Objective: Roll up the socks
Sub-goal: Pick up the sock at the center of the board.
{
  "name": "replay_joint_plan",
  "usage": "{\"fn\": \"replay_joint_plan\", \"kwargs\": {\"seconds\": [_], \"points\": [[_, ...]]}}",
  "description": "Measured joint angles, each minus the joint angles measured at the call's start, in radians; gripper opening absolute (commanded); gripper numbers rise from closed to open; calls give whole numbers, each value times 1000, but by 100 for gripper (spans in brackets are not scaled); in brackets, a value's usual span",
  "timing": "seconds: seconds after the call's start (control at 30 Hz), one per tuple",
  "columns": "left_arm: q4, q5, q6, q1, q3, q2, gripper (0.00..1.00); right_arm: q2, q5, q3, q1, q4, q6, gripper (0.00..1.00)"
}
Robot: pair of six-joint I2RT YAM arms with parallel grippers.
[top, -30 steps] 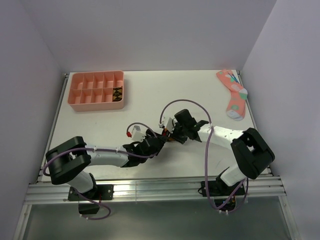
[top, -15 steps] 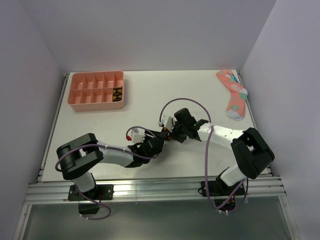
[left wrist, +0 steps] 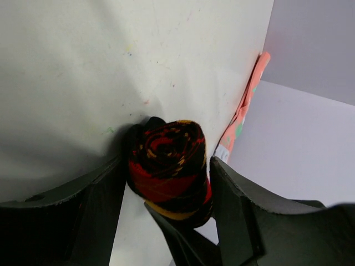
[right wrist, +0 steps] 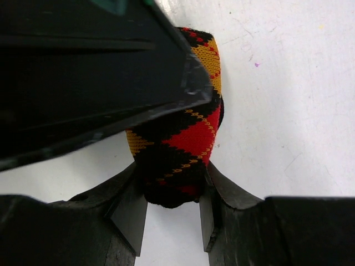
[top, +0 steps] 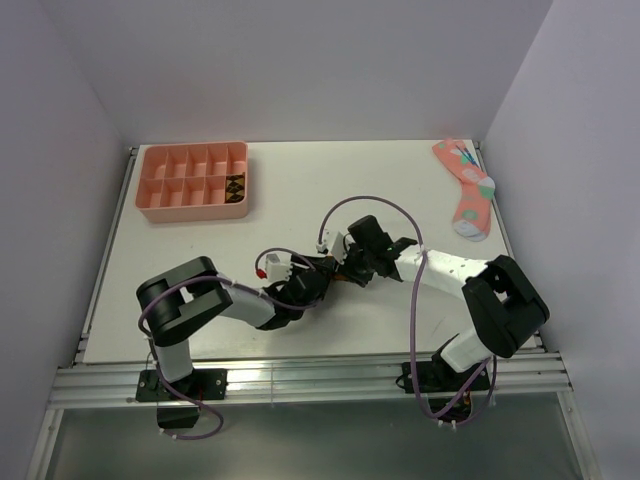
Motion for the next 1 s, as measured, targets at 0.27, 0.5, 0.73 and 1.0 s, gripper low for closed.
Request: {"fn": "replay_joint_plan", "kwargs": {"seconds": [0.27,0.5,0.73,1.0], "points": [[50,54,0,21,24,47,66,-15,-10,0,-1,-15,-3,18],[88,85,-1,22,23,58,66,-19,-18,22,0,-48,0,18],[107,86,-1,24,22,58,66,-43,-18,27,16,-63,1,18],[116,94,-2,27,21,58,65,-60,-34,30,49,-71,1,18]]}}
